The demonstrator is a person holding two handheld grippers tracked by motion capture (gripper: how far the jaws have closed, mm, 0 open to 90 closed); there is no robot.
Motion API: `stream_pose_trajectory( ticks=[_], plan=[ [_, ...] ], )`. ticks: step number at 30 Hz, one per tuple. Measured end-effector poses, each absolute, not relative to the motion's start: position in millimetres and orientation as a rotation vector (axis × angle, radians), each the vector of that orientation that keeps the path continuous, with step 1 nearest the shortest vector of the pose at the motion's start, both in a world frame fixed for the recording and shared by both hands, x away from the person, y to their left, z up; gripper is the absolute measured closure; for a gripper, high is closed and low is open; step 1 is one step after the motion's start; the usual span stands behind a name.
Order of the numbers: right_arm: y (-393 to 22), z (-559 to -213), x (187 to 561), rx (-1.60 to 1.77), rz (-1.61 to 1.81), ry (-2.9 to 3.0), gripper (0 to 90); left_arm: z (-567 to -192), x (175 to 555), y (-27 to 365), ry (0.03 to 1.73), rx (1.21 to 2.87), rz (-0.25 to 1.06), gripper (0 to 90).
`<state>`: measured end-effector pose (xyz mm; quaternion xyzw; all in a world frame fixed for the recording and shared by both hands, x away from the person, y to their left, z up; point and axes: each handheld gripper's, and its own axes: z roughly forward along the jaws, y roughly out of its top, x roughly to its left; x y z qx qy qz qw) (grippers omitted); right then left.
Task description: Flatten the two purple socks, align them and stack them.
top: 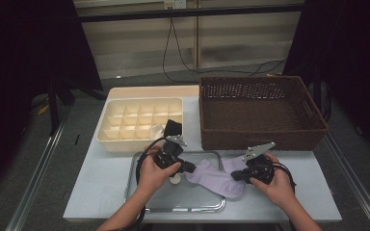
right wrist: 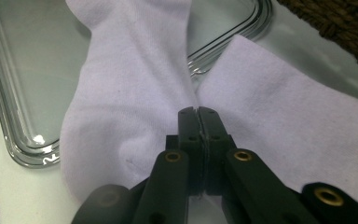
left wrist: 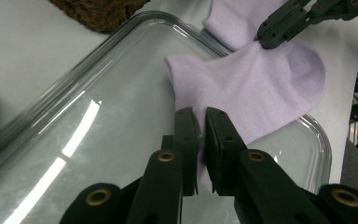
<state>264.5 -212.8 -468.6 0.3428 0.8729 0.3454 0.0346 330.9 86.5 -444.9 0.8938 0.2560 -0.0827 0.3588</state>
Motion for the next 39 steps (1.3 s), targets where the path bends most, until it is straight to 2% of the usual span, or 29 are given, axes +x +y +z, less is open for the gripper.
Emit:
stream_pose_trajectory(
  ticks=[4,6,8,16,19,24,27,34,39],
  plan=[
    [-214.0,-469.7,265.0,1.058,1.075,2.687,89.8,-442.4,335.1,92.2,0.683,2.293,-0.202,79.8],
    [-214.7,-469.7,265.0,1.063,1.072,2.689,89.7,-442.7,337.3,91.5,0.680,2.284,-0.191,73.6],
    [-214.4,-469.8,264.8,1.063,1.073,2.690,89.7,-444.7,339.3,90.3,0.698,2.277,-0.190,72.0],
    [-214.6,-469.9,265.0,1.056,1.073,2.692,89.7,-457.9,347.7,82.7,0.692,2.306,-0.190,70.7],
    [-214.4,-470.0,264.9,1.057,1.073,2.690,89.6,-463.1,345.6,79.0,0.668,2.313,-0.239,69.3],
    [-214.0,-469.9,264.9,1.059,1.065,2.689,89.5,-465.4,338.7,70.9,0.647,2.343,-0.219,66.2],
    [-214.0,-470.1,264.7,1.057,1.070,2.687,89.5,-464.9,335.3,68.2,0.628,2.360,-0.207,67.1],
    [-213.8,-470.1,264.5,1.047,1.061,2.684,89.4,-464.1,327.5,61.5,0.551,2.421,-0.213,83.8],
    [-214.1,-470.2,264.8,1.044,1.067,2.683,89.5,-460.0,326.8,63.0,0.586,2.406,-0.228,88.6]
  ],
)
